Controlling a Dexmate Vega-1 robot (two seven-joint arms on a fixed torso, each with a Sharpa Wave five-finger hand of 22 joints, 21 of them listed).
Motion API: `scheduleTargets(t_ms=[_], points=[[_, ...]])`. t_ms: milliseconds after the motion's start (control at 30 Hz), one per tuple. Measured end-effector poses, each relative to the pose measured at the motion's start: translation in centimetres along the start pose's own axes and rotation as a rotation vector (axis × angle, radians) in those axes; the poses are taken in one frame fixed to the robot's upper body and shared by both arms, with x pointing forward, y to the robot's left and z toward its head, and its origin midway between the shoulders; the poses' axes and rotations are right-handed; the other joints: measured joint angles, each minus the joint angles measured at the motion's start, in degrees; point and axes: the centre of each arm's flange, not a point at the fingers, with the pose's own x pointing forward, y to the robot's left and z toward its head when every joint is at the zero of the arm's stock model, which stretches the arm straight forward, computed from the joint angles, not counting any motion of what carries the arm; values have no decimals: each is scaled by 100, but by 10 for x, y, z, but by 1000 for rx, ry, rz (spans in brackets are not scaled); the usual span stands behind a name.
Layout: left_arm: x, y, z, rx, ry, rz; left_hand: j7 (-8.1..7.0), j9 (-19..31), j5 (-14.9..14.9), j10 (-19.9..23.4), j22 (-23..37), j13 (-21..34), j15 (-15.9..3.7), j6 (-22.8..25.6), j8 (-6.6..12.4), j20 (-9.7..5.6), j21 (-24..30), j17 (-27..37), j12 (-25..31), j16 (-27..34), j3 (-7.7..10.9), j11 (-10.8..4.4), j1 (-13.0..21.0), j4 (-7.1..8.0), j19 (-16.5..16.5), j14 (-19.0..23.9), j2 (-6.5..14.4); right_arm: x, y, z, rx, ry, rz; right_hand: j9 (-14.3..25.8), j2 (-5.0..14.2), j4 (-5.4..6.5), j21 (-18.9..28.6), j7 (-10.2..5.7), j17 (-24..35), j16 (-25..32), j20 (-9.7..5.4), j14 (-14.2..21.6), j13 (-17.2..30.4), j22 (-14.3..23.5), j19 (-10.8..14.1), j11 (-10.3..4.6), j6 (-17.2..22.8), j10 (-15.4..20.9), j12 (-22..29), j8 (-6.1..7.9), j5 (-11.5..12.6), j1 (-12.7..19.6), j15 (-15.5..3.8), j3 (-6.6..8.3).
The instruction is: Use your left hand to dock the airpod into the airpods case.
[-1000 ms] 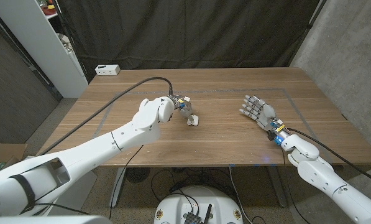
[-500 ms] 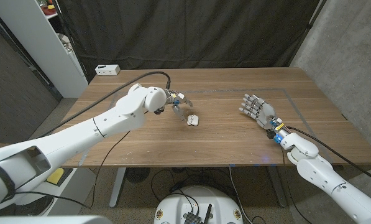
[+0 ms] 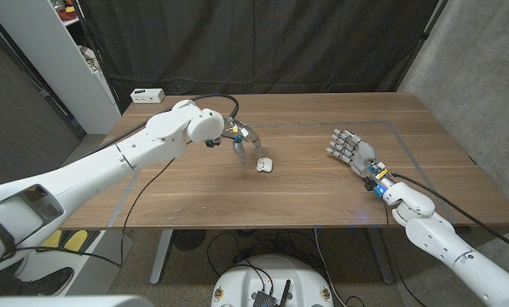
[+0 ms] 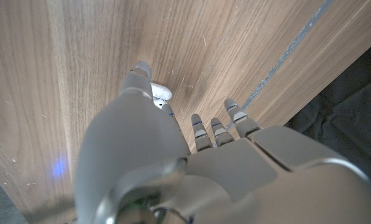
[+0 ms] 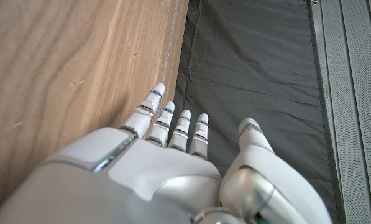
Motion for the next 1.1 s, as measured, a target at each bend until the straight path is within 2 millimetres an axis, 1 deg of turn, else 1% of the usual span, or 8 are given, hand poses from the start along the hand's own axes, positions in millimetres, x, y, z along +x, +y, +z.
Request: scheduleTargets(t_ms=[100, 233, 433, 533, 667, 700, 833, 1100], points=[[2, 1, 2, 35, -35, 12, 6, -24, 0, 0, 0, -11, 0, 25, 0, -14, 0, 0, 0, 0, 0, 0, 0, 0, 14, 0, 0, -1, 2, 0, 1, -3, -3, 0, -24, 0, 0, 0, 0, 0, 0, 0, 0, 0, 0, 0, 0, 0, 0, 0, 0, -25, 0, 0], [5, 2, -2, 68, -68, 33, 12, -40, -1, -3, 0, -11, 0, 10, -28, -21, 0, 0, 0, -1, 0, 3, 30, 1, 21, 0, 30, -3, 2, 1, -3, -8, -15, 0, -31, 0, 0, 0, 0, 0, 0, 0, 0, 0, 0, 0, 0, 0, 0, 0, 0, -31, 0, 0], [7, 1, -6, 96, -107, 71, 16, -121, -1, -109, 0, -38, 0, -588, -361, -40, 0, 0, -6, -1, -85, 109, 91, 39, 41, 0, 91, -7, 5, 0, -3, -11, -31, 0, -31, -24, 0, 0, 0, 0, 0, 0, 0, 0, 0, 0, 0, 0, 0, 0, 0, -31, 0, 24], [8, -1, -6, 111, -125, 78, 9, -131, -1, -150, 0, -37, 0, -800, -449, -40, 0, 1, -27, -1, -103, 100, 113, 57, 41, 0, 113, -7, 6, 0, -3, -11, -38, 0, -31, -24, 0, 0, 0, 0, 0, 0, 0, 0, 0, 0, 0, -1, 0, 0, 0, -31, 0, 24], [10, -1, -5, 138, -158, 88, 2, -131, -24, -152, 0, -57, 0, -792, -443, -40, 0, 1, -27, -1, -103, 94, 160, 57, 41, -1, 160, -8, 7, 0, -4, -12, -43, 0, -31, -24, 0, 0, 0, 0, 24, 0, 0, 0, -24, -1, 0, -1, 0, 0, 0, -31, 0, 24], [13, -1, -9, 141, -161, 88, 6, -131, -24, -130, 0, -64, 0, -712, -405, -40, 0, 1, -27, -1, -103, 71, 160, 57, 41, -1, 160, -8, 7, 0, -4, -12, -49, 0, -31, -24, 0, 0, 0, 0, 31, 0, 0, 0, -31, -1, 0, -1, 0, 0, 0, -31, 0, 24], [16, -2, -6, 173, -200, 85, 7, -113, -24, -83, 0, -65, 0, -342, -269, -40, 0, 1, -26, -1, -127, -23, 222, 33, 41, -1, 223, -9, 8, -1, -2, -12, -54, 0, -31, -24, 0, 0, 0, 0, 31, 0, 0, 0, -31, -1, 0, -1, 0, 0, 0, -31, 0, 24], [23, 0, -7, 212, -246, 80, -2, -114, -47, -53, 0, -91, 0, -145, -223, -40, 0, 1, 0, -1, -151, -53, 249, 57, 41, -1, 203, -12, 10, -2, 1, -14, -69, 0, -31, -24, 0, 0, 0, 0, 31, 0, 0, 0, -31, 47, 0, -15, 0, 0, 0, -31, 0, 24]])
